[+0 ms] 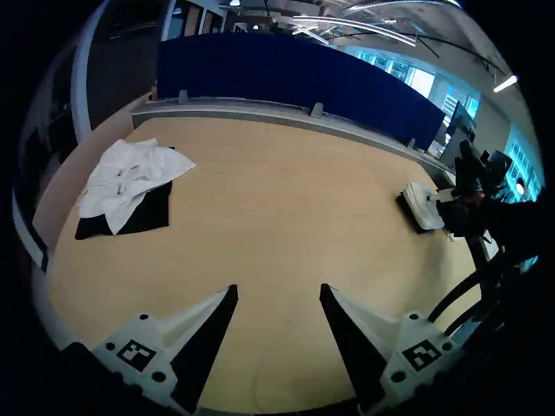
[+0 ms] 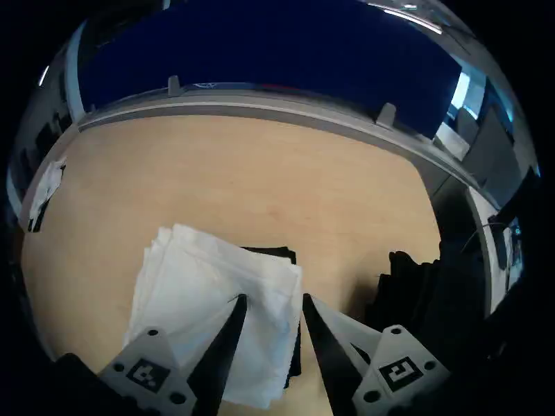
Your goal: Fold towel
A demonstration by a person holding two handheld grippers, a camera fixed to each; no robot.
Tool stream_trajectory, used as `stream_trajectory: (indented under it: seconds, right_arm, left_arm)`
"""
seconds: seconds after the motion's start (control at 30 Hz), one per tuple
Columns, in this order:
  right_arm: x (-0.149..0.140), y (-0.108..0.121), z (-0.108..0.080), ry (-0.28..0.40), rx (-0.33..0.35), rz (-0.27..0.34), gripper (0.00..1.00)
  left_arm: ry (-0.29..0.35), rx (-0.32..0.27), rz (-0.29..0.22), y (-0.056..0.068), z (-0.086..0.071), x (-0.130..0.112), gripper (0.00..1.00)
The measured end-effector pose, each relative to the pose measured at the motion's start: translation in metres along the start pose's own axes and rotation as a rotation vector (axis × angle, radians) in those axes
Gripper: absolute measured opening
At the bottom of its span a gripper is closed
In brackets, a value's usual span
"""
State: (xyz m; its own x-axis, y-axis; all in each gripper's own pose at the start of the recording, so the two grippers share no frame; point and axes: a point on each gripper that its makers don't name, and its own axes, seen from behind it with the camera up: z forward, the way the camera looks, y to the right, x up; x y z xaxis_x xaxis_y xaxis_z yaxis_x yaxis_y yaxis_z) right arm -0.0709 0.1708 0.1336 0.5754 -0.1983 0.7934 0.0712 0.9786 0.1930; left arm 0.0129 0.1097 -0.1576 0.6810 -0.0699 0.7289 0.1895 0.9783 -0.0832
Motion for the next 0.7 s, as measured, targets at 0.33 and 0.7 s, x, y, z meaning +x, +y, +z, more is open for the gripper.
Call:
stream_trajectory:
  seconds: [0.33,0.7]
  right_arm:
    - [0.009,-0.021,-0.004,0.05,0.046,0.019,0.92]
    - [0.013,-0.045,-0.003,0.069,0.069,0.006,0.99]
  left_arm:
    - [0.001,-0.01,0.004,0.003,0.001,0.003,0.87]
    - [0.003,-0.007,-0.002,0.001,-0.001,0.001,0.87]
